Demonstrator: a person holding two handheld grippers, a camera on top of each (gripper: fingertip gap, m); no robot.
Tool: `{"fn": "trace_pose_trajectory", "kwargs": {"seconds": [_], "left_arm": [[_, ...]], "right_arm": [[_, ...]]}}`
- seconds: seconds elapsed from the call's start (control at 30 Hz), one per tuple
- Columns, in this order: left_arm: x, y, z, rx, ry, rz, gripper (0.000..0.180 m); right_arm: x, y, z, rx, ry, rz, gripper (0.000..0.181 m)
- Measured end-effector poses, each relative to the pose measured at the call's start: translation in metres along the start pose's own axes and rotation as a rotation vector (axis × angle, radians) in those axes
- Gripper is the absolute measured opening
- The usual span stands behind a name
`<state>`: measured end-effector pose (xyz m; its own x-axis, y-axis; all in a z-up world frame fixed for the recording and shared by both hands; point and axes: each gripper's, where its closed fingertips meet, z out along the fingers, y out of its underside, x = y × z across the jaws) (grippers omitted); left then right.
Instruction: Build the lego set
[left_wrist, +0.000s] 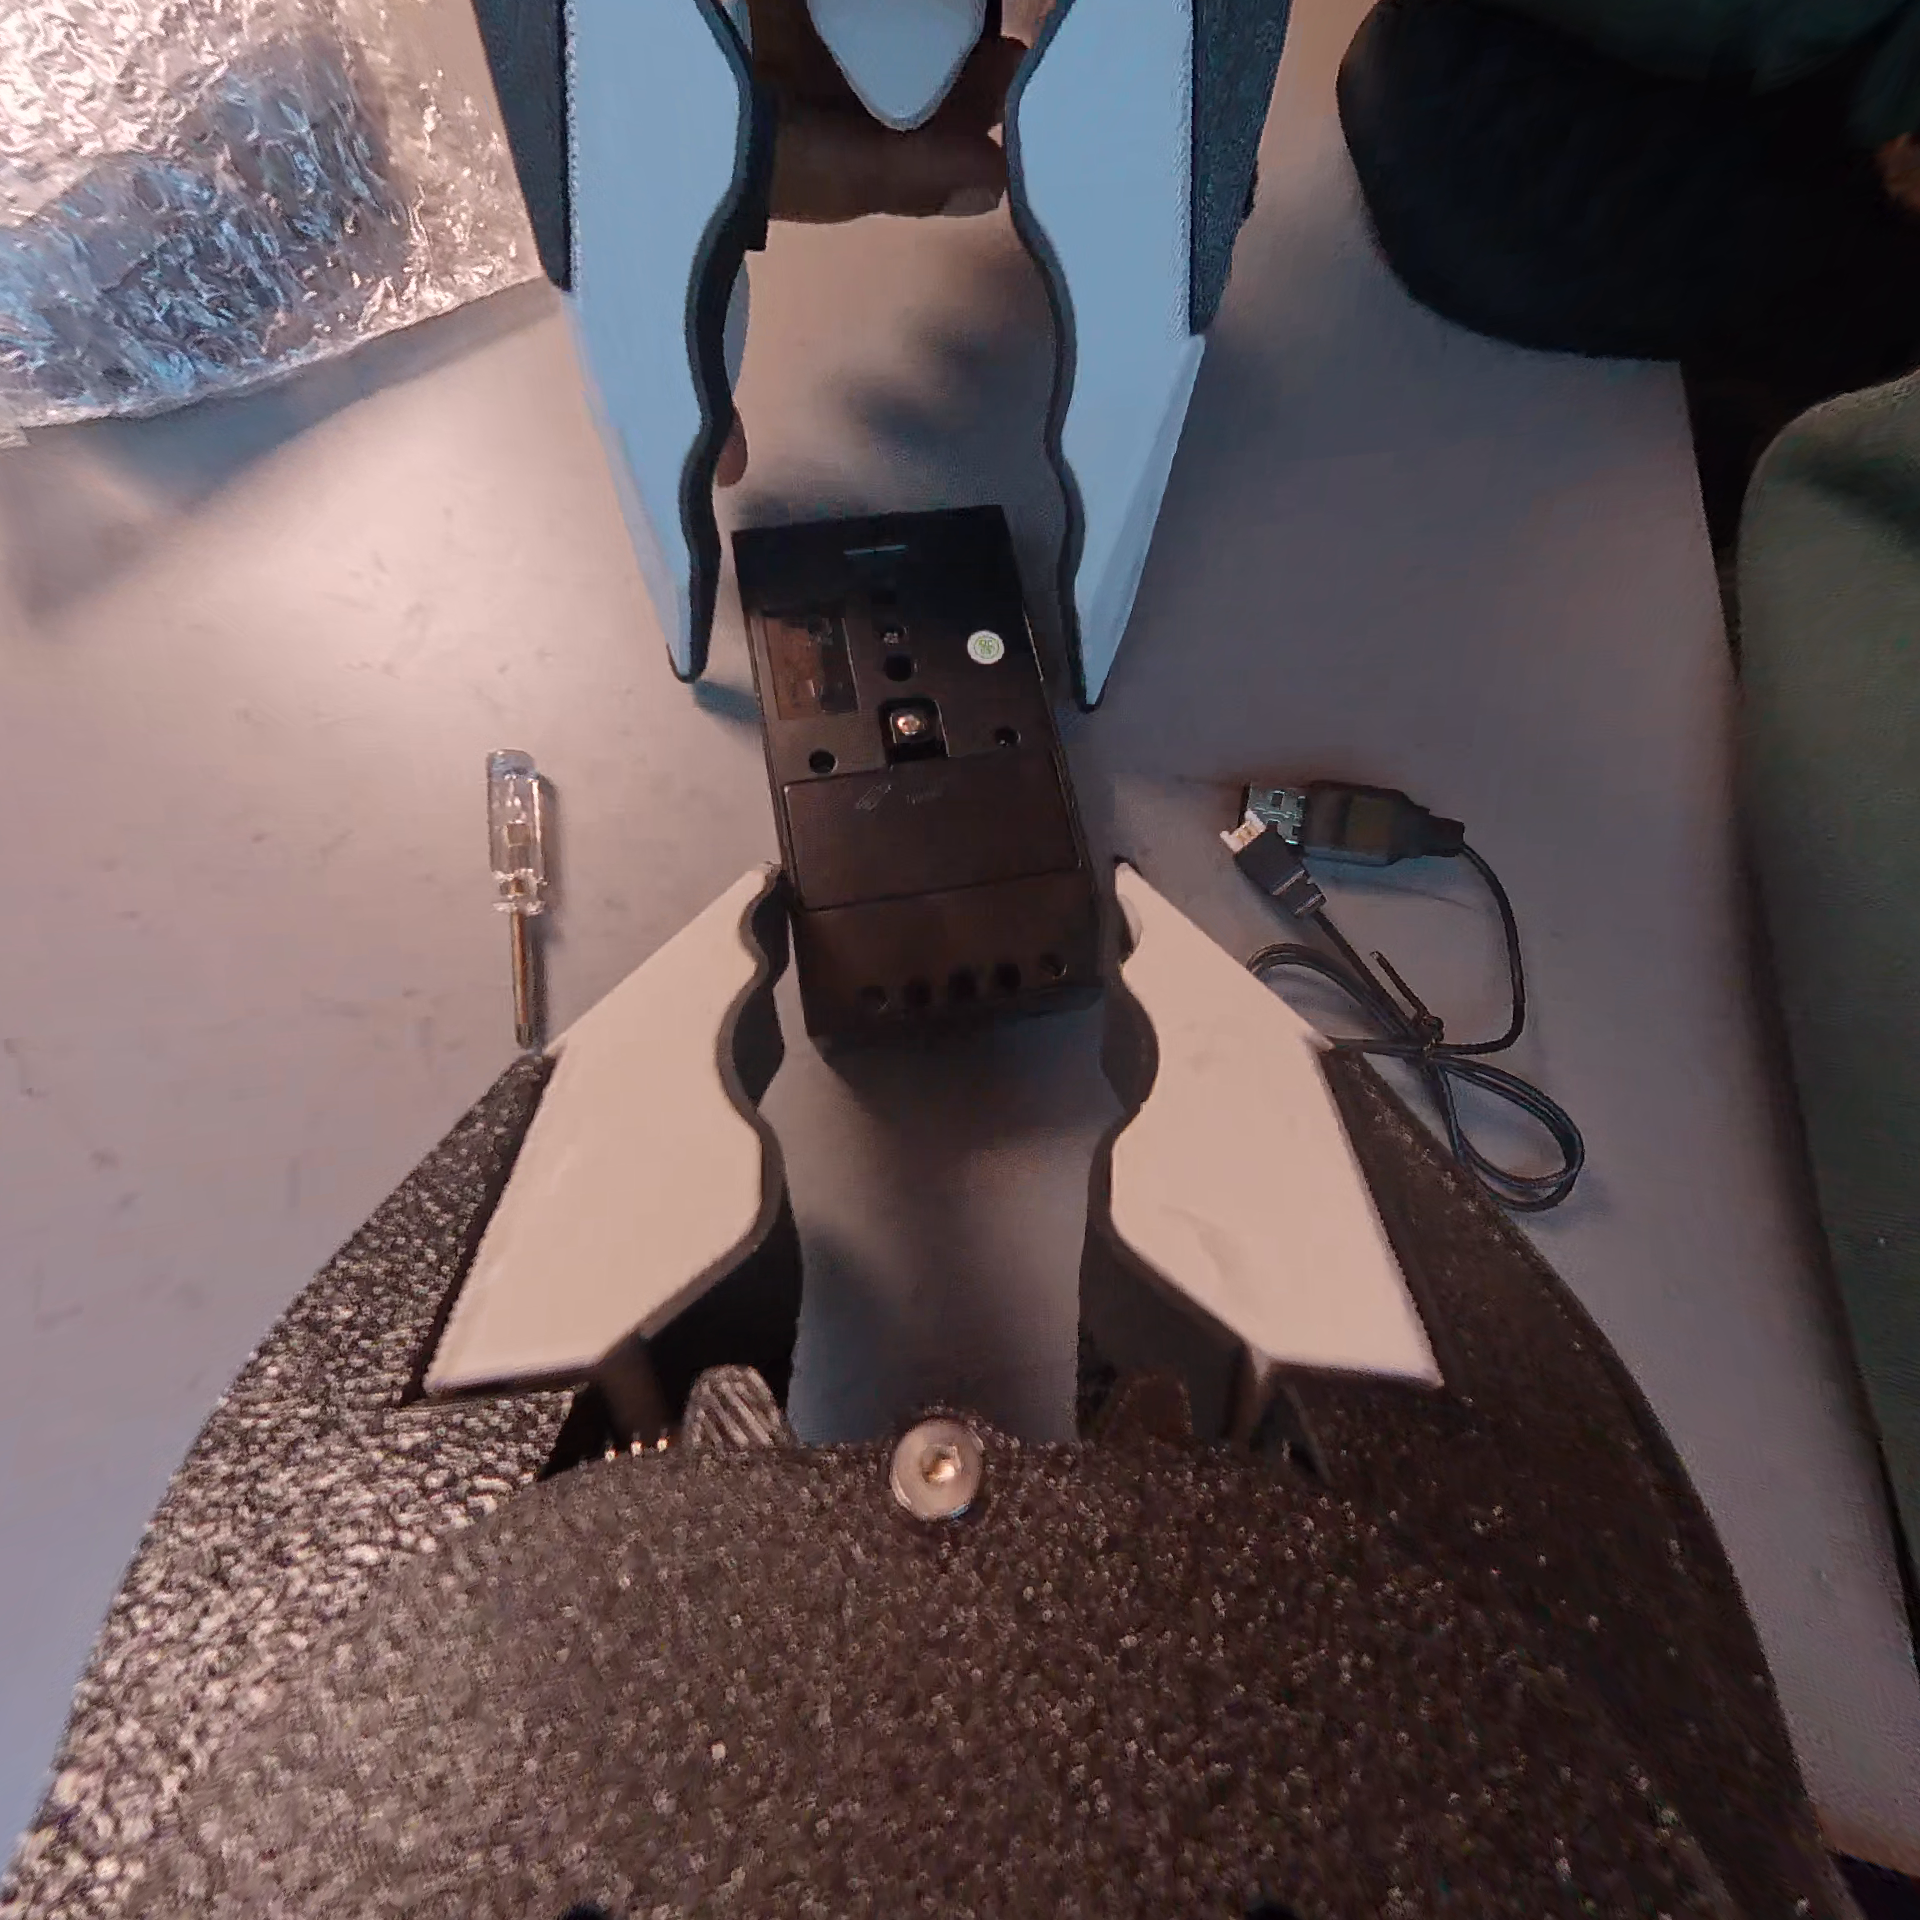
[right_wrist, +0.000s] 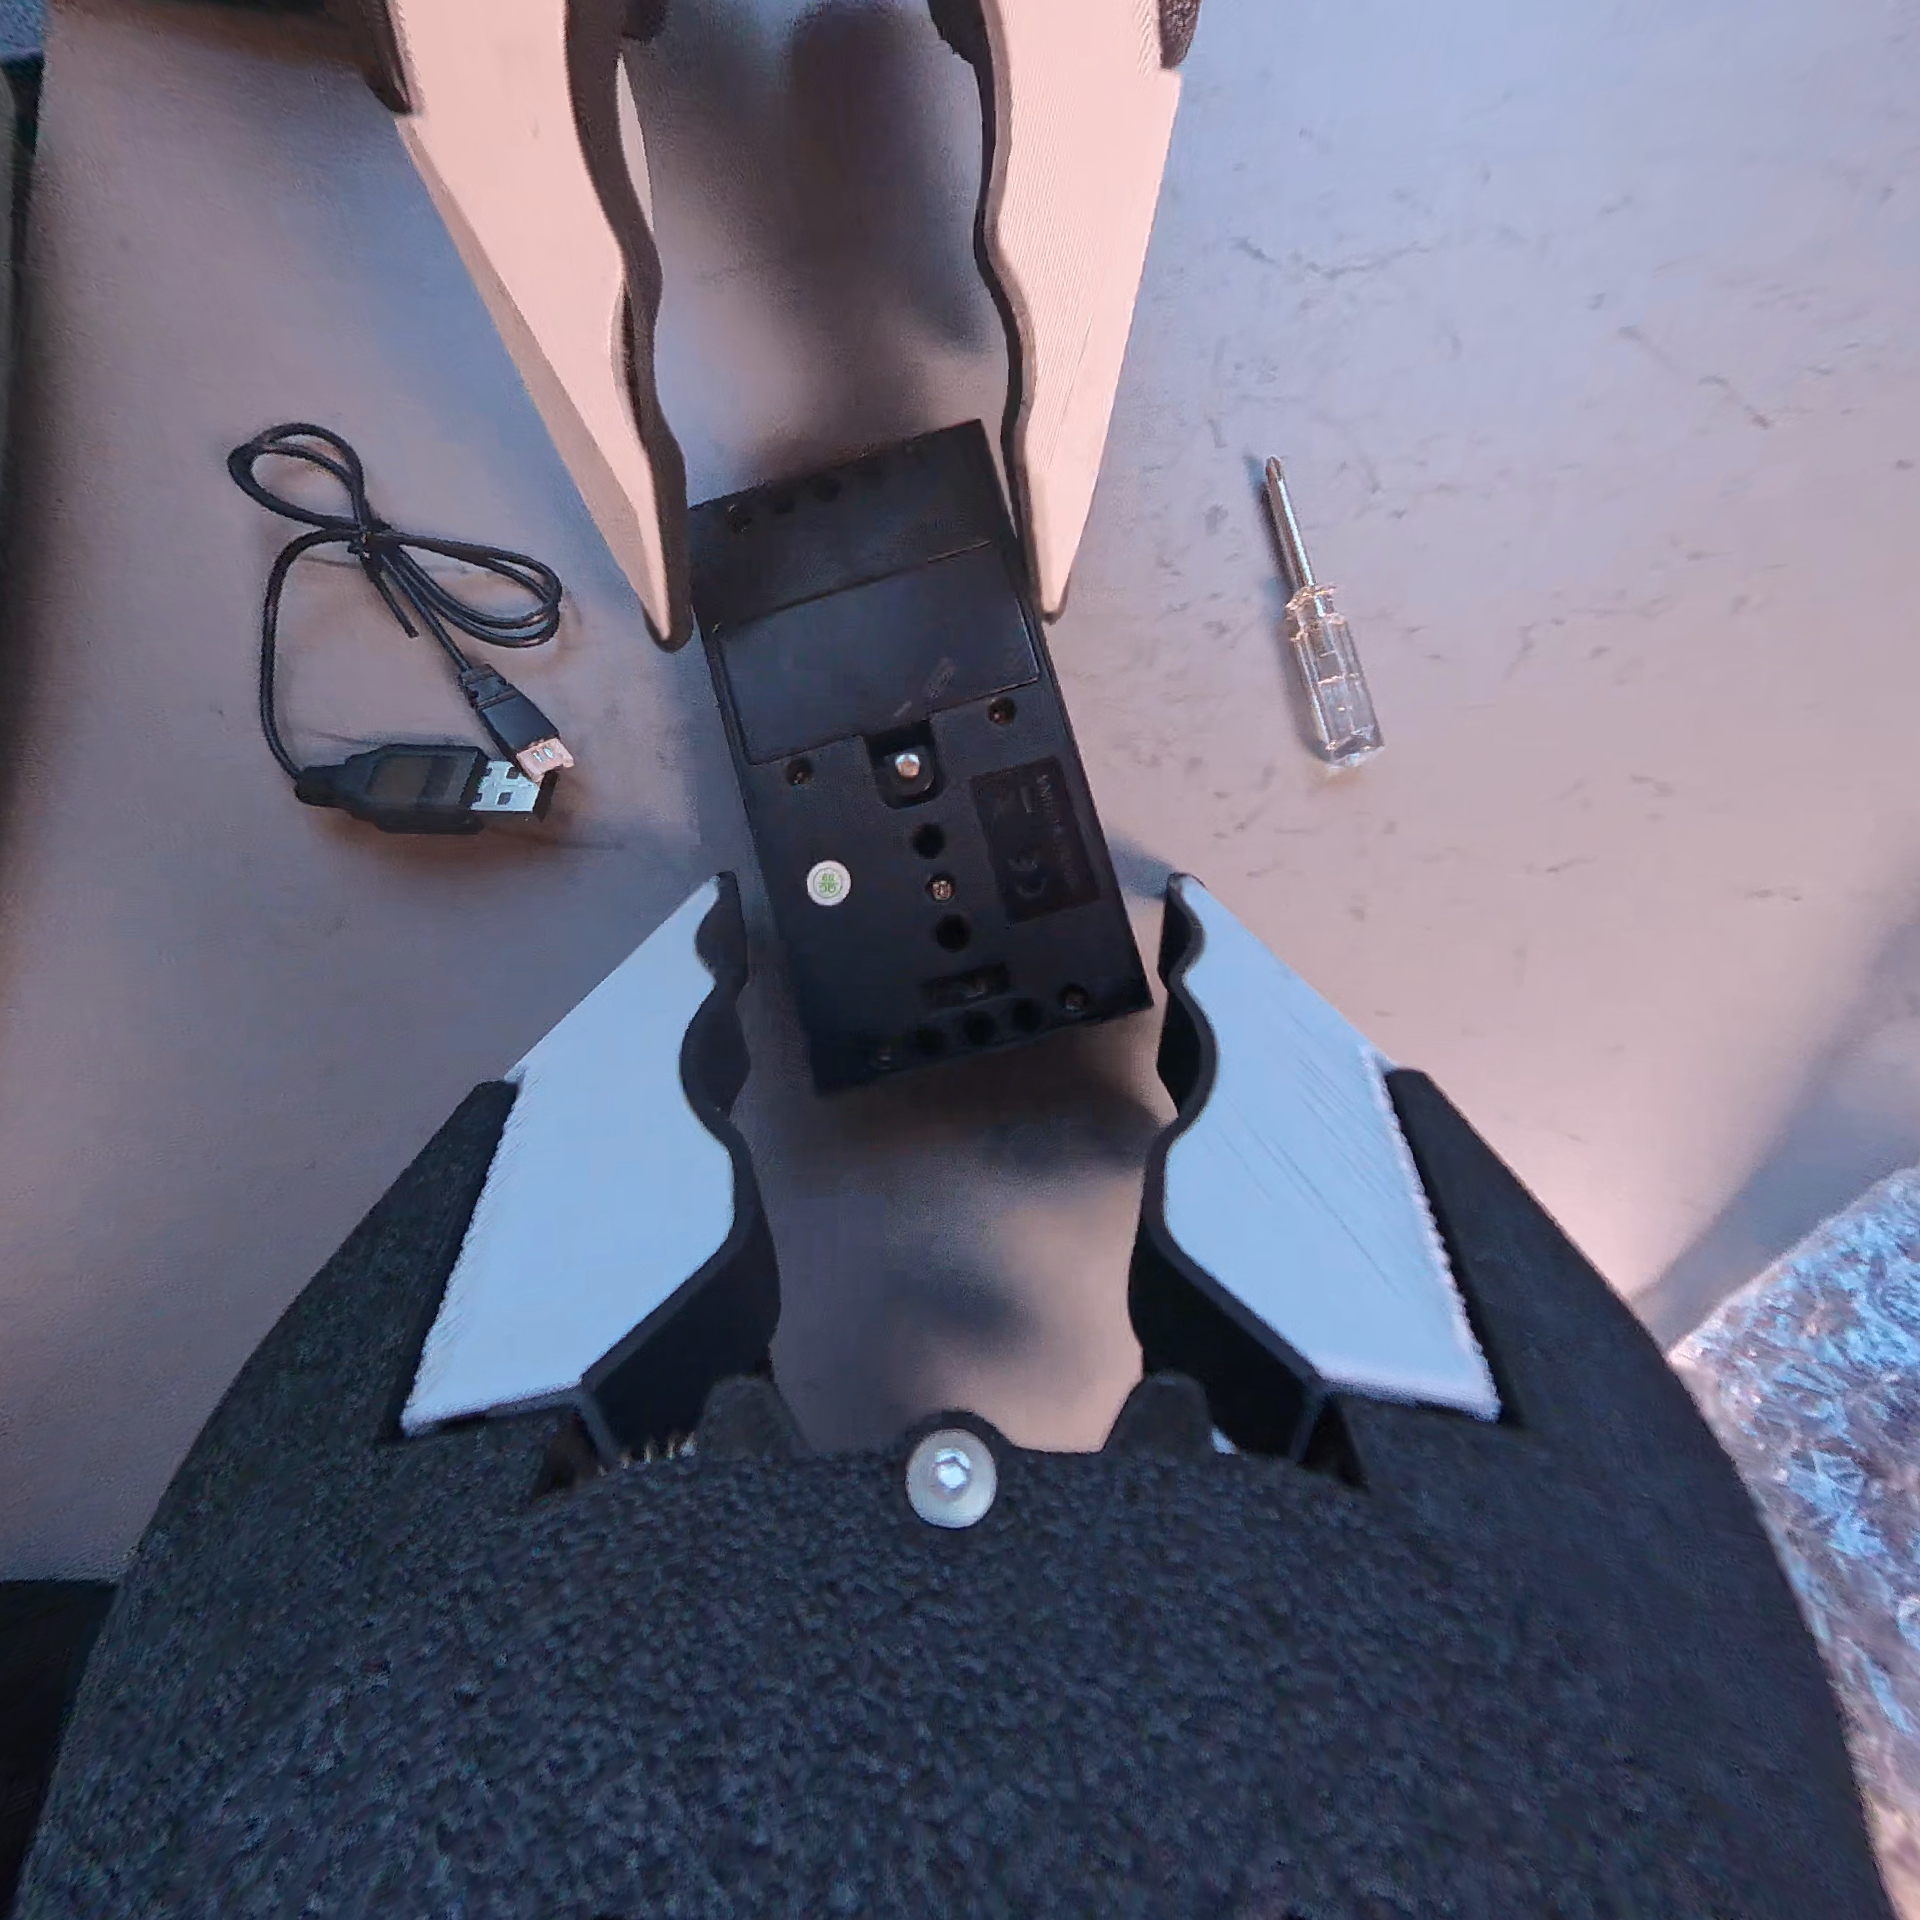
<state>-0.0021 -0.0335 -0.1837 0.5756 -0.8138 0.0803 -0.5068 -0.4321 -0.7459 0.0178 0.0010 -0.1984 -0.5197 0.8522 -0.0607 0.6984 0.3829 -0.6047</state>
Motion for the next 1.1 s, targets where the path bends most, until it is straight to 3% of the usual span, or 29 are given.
{"fn": "trace_pose_trajectory", "kwargs": {"seconds": [0.2, 0.37, 0.47, 0.63, 0.77, 1.1], "left_arm": [[-0.003, 0.002, -0.005, 0.019, 0.015, -0.019, 0.059], [-0.043, -0.016, -0.037, 0.199, -0.105, -0.154, 0.048], [-0.08, 0.009, -0.042, 0.122, -0.284, -0.209, 0.041], [-0.082, 0.019, -0.025, 0.026, -0.308, -0.159, 0.034], [-0.079, 0.025, -0.014, -0.058, -0.305, -0.114, 0.029], [-0.083, 0.025, -0.012, -0.058, -0.289, -0.155, 0.015]], "right_arm": [[0.009, -0.015, -0.023, 0.144, 0.066, 0.017, 0.074], [0.035, -0.038, -0.052, 0.316, 0.229, -0.023, 0.051], [0.052, -0.04, -0.056, 0.369, 0.317, -0.019, 0.036], [0.075, -0.031, -0.052, 0.35, 0.444, -0.013, 0.022], [0.081, -0.023, -0.052, 0.342, 0.472, 0.001, 0.019], [0.091, -0.014, -0.053, 0.349, 0.49, 0.064, 0.018]]}}
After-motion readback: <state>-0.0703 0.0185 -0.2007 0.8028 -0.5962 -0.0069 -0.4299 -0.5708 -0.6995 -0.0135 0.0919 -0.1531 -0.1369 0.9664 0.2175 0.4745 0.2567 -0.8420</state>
